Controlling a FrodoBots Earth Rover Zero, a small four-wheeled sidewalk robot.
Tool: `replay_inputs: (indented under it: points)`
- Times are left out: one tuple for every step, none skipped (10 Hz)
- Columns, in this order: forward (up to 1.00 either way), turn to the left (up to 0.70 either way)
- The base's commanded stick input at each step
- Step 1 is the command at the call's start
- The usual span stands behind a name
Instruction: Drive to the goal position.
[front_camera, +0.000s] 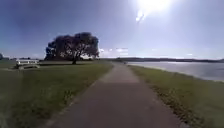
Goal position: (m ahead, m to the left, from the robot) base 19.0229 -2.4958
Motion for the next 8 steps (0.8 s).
replay_inputs:
  points:
    - [0.85, 0.00]
    - [0.85, 0.00]
    - [0.85, 0.00]
    - [0.85, 0.00]
    - [0.85, 0.00]
    - [0.85, 0.00]
    - [0.85, 0.00]
    - [0.85, 0.00]
